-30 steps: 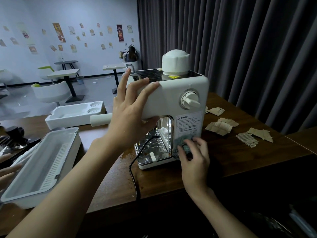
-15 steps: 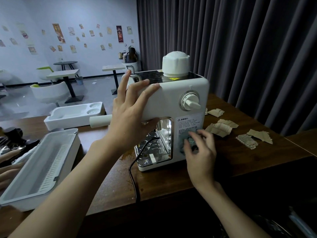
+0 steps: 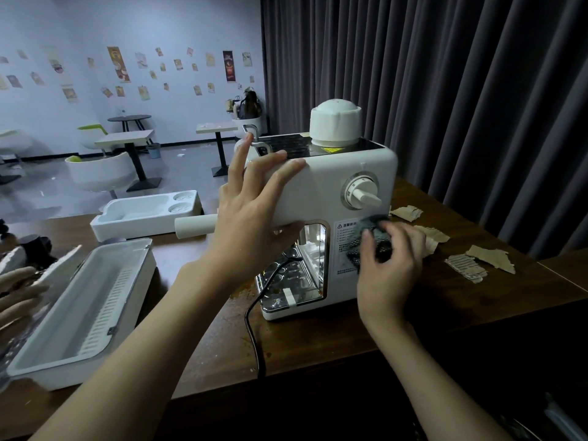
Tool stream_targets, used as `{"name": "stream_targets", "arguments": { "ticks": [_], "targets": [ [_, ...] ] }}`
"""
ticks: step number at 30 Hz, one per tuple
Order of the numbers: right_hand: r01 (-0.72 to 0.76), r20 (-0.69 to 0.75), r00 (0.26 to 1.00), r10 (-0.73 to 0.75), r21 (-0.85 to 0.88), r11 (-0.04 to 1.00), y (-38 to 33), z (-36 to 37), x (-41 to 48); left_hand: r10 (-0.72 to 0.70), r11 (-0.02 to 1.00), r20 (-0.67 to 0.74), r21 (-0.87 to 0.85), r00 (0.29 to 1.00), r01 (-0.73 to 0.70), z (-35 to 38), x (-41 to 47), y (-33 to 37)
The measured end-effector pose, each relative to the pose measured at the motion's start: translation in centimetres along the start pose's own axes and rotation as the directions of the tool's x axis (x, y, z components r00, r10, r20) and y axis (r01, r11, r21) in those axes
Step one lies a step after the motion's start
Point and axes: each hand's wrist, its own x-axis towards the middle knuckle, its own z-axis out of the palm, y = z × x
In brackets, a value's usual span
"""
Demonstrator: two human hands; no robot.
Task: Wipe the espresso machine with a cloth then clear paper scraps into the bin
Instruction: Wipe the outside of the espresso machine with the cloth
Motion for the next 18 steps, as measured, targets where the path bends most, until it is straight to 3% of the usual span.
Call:
{"name": "stream_targets", "arguments": {
  "ticks": [5, 9, 11, 15, 18],
  "targets": [
    [0.238, 0.239, 0.944, -0.227, -0.019, 0.971, -0.6, 0.5, -0.3, 0.003, 1.000, -0.007, -0.005, 1.000, -0.003, 0.0, 0.0, 0.0],
    [0.035, 0.024, 0.999, -0.035, 0.006, 0.999, 0.4, -0.2, 2.6, -0.002, 1.000, -0.002, -0.004, 1.000, 0.002, -0.2, 0.0, 0.1],
    [-0.021, 0.011, 1.000, 0.021, 0.060, 0.998, 0.1, -0.2, 2.6, -0.001, 1.000, 0.001, -0.007, 1.000, 0.001, -0.1, 0.0, 0.2],
    [0.168, 0.164, 0.973, -0.163, -0.021, 0.985, 0.5, -0.3, 0.9, 0.004, 1.000, -0.006, -0.009, 1.000, -0.004, 0.0, 0.1, 0.1],
    [0.232, 0.222, 0.952, -0.212, -0.069, 0.970, 0.9, -0.8, 1.4, 0.014, 1.000, -0.007, -0.003, 1.000, -0.014, 0.0, 0.0, 0.0]
  ]
}}
